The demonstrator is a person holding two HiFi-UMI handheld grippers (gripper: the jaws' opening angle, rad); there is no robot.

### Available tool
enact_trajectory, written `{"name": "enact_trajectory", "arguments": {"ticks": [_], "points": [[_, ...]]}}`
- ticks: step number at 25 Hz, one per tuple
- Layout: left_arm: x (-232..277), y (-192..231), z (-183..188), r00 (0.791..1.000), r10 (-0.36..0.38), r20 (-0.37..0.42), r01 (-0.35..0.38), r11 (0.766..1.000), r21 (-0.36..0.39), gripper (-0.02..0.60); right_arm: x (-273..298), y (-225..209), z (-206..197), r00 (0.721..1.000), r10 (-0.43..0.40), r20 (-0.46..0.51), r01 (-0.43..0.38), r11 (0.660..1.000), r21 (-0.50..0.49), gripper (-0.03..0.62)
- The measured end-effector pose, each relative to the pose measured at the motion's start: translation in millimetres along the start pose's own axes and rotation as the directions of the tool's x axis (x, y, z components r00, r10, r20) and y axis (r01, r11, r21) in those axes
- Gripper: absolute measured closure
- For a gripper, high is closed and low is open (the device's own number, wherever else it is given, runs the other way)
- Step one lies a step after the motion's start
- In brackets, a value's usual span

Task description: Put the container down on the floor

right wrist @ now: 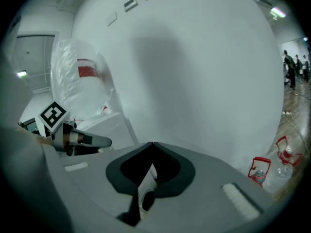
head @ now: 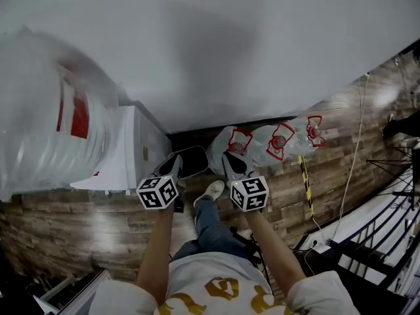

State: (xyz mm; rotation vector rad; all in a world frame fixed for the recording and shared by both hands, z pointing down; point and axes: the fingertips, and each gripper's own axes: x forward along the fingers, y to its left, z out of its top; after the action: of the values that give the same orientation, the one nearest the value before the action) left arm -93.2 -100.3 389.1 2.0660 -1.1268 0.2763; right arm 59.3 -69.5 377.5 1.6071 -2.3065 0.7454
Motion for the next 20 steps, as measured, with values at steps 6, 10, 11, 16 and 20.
{"name": "enact_trajectory", "arguments": {"ticks": [6, 10, 11, 16, 20], "points": [[-36, -30, 20, 0.999, -0.038, 0.038, 0.034, 0.996, 0.085, 0.580, -48, 13, 35, 0.997, -0.011, 0.076, 0.014, 0.999, -0.037, 0.569], [-60, -37, 22, 0.999, 0.026, 0.048, -0.032, 0.992, 0.120, 0.580, -76, 9, 48, 0.986, -0.066, 0.151, 0.061, 0.997, 0.043, 0.569], [-65, -40, 22, 0.998, 0.032, 0.049, -0.037, 0.992, 0.123, 0.580, -85, 9, 54, 0.980, -0.083, 0.181, 0.076, 0.996, 0.045, 0.569], [-93, -55, 34, 0.992, -0.002, 0.129, -0.007, 0.998, 0.069, 0.580, -115, 20, 74, 0.969, -0.098, 0.227, 0.103, 0.995, -0.012, 0.569], [-107, -72, 41, 0.985, -0.035, 0.167, 0.026, 0.998, 0.054, 0.580, -132, 30, 80, 0.971, -0.093, 0.220, 0.101, 0.995, -0.026, 0.569]]}}
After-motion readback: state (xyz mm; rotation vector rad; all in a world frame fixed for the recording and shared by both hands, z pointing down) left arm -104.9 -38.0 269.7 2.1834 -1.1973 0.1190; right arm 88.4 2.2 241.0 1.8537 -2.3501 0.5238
